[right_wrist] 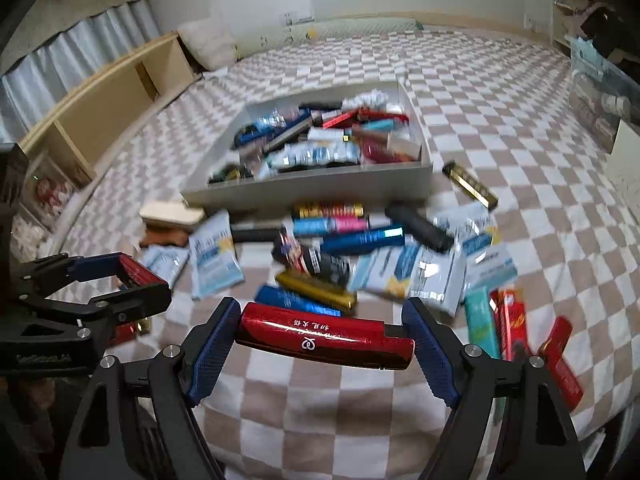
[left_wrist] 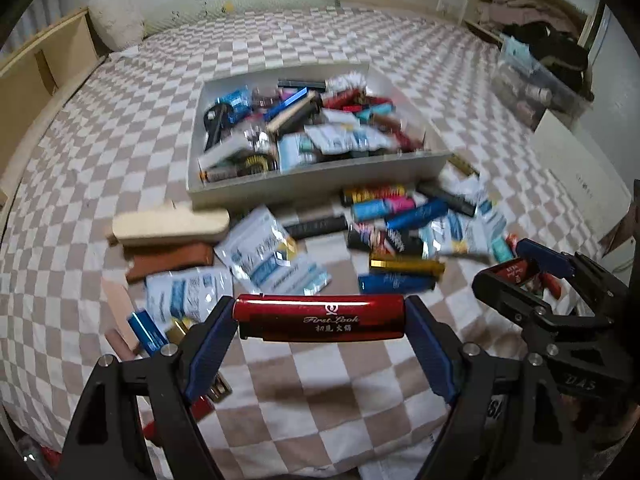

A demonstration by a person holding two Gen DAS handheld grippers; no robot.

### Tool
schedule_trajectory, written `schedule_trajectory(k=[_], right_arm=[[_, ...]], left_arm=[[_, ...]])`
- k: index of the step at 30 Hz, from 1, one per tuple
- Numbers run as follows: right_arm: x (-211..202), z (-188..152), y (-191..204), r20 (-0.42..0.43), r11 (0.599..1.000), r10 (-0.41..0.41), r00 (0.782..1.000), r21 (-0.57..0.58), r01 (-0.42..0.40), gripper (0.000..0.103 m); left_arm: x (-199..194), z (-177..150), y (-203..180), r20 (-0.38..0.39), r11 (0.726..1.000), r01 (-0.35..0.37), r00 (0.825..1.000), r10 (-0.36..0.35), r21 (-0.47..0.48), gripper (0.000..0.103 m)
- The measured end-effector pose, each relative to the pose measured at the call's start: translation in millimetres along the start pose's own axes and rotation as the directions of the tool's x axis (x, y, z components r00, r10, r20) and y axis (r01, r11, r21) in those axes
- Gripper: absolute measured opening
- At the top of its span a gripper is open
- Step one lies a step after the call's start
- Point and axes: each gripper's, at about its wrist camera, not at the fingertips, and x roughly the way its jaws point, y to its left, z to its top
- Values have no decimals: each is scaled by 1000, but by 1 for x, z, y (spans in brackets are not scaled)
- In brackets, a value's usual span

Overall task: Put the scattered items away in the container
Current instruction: 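Carry both red lighters up and over the white tray with both tools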

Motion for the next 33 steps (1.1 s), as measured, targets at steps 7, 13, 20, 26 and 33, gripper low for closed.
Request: schedule_trajectory(k=[7,13,20,26,33], right_arm=[[-22,33,0,63,1000,15,998,18,-16,83],[-41,60,4,112,1000,20,993,5,-20,83],[-62,98,7,164,1000,15,986,-7,-14,83],[-76,137,10,178,999,48,983,-10,-47,83],[-80,184,10,142,998,65,988,-11,-64,83]], left_arm=[[-20,24,4,42,1000,0,999,0,-6,83],[-40,49,9,81,1000,-3,997,5,-21,83],[-69,86,12,144,1000,-17,989,20,-19,83],[-86,118,20,174,999,-8,985,15,-40,83],[-81,149,31,191,998,-6,981,18,-63,83]])
